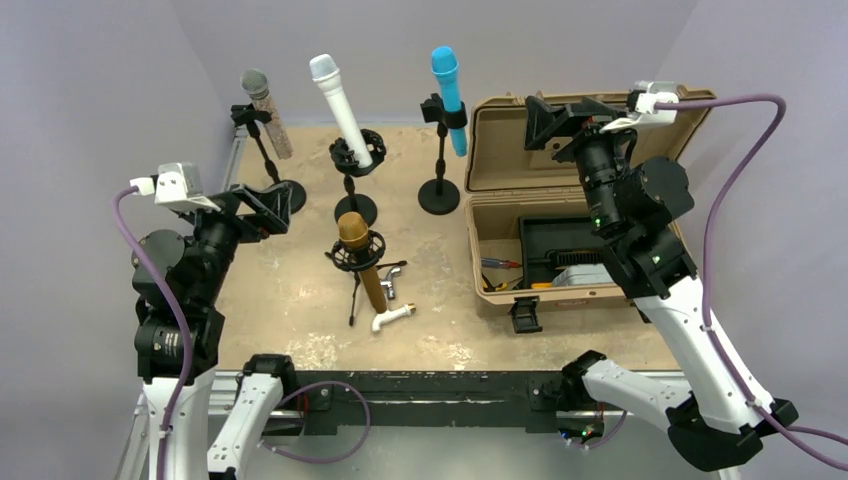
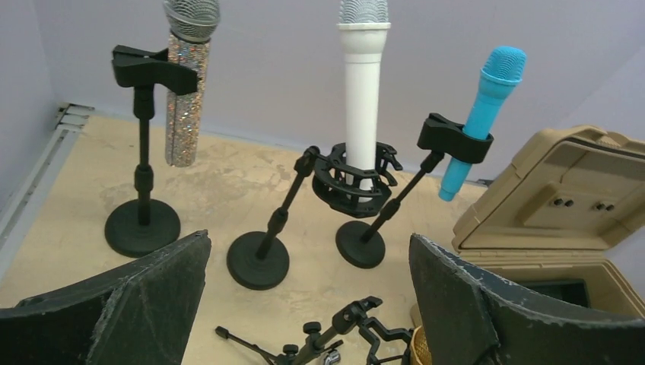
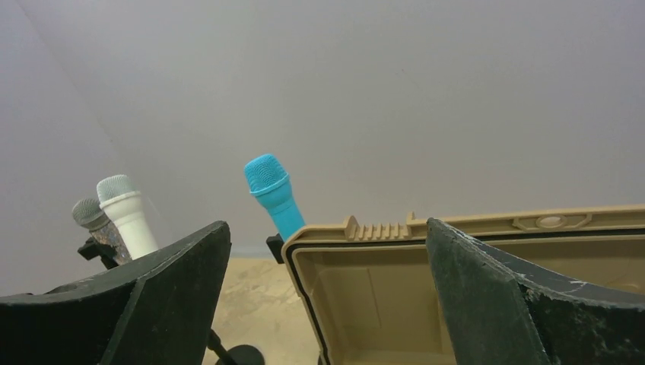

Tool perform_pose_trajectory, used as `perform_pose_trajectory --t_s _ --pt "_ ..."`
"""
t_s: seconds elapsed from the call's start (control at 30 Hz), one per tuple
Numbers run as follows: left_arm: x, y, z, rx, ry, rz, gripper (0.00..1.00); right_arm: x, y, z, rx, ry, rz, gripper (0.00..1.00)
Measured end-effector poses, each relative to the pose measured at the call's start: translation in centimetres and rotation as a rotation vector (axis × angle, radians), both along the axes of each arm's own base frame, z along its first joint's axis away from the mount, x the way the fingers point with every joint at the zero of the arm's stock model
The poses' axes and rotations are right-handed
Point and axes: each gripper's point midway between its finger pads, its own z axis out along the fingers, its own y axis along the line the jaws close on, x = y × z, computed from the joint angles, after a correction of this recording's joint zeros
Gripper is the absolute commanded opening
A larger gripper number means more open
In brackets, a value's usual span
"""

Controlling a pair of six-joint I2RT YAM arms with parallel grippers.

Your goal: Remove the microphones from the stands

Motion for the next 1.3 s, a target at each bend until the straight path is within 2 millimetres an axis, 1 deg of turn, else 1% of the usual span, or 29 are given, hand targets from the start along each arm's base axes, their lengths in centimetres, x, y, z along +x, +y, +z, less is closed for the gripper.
perform_pose_trajectory --t_s 0.17,0.27,0.43,0.63,0.7,0.77,0.83,0.9,1.0,1.1,1.17,1.2,1.23,1.3 --pt "0.1 -1.5 0.2 0.004 -0.01 -0.088 1.0 0.1 1.1 -0.6 -0.023 0.002 0.051 0.99" --pt "0.2 -2.5 0.1 0.006 -0.006 -0.144 1.0 -0.2 2.4 -0.5 -0.043 -0.018 0.12 0.99" --pt "0.2 -4.1 -0.3 0.007 0.011 -0.235 1.0 -1.1 5.4 -0.9 -0.081 -0.065 0.286 0.99" --pt "0.9 -6.5 -1.5 0.003 0.067 -0.374 1.0 -2.9 10.4 -1.5 -0.151 -0.114 0.566 0.99" --pt "1.2 -7.2 -2.1 -0.001 0.095 -0.417 1.0 -3.6 12.3 -2.4 -0.168 -0.116 0.668 0.99" --pt "1.3 -7.7 -2.4 -0.004 0.11 -0.445 1.0 -4.6 14.8 -4.1 -0.181 -0.096 0.778 0.99" --pt "1.5 -8.1 -2.8 -0.007 0.126 -0.47 1.0 -5.9 17.6 -6.3 -0.193 -0.059 0.882 0.99" --pt "1.4 -8.4 -2.9 -0.009 0.132 -0.49 1.0 -7.8 20.5 -8.7 -0.205 -0.016 0.984 0.99" --pt "1.2 -8.7 -2.8 -0.009 0.131 -0.51 1.0 -10.3 23.7 -11.4 -0.223 0.04 1.092 0.99" --pt "1.1 -8.7 -2.8 -0.009 0.128 -0.511 0.97 -12.0 26.0 -12.7 -0.225 0.078 1.138 0.99" --pt "1.1 -8.4 -2.6 -0.008 0.122 -0.488 0.97 -12.2 27.2 -13.2 -0.216 0.109 1.131 0.98" --pt "1.0 -8.2 -2.6 -0.007 0.12 -0.473 0.97 -11.7 27.6 -13.4 -0.211 0.127 1.111 0.97" --pt "1.0 -7.7 -2.5 -0.004 0.116 -0.441 0.97 -11.6 28.1 -13.4 -0.207 0.139 1.101 0.96" --pt "0.7 -6.6 -2.3 0.0 0.103 -0.373 0.97 -10.6 28.9 -13.7 -0.196 0.168 1.056 0.93"
